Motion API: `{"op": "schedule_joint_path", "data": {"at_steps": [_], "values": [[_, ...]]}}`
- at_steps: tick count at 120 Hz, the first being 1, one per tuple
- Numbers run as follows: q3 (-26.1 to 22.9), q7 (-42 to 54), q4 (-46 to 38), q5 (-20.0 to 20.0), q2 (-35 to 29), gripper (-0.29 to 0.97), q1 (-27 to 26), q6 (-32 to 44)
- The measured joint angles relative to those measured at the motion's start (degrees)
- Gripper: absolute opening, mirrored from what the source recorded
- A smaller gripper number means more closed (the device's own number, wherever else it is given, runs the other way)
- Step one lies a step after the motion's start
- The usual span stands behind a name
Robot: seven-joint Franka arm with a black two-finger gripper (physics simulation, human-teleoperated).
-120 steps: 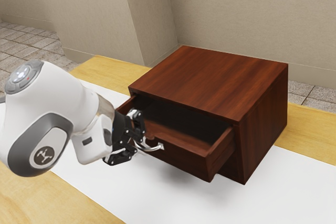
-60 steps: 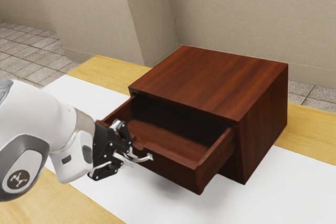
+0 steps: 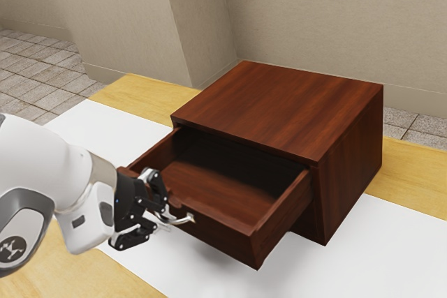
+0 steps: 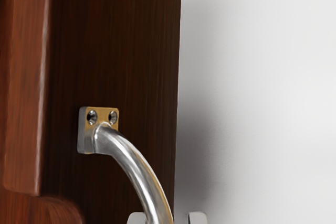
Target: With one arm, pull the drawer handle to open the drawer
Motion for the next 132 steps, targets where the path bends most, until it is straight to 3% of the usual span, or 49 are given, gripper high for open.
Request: {"op": "schedule_joint_path", "data": {"at_steps": [65,107,132], "values": [[-0.26,-0.66,0.10,-0.92,-1.71,0.00,-0.08,-3.34],[-0.18,-0.89,1.21,-2.46,-1.92,0.14,-0.01,-6.40],[-0.22,-1.02,9.52,-2.78,-0.68,0.23,0.01,-12.26]]}}
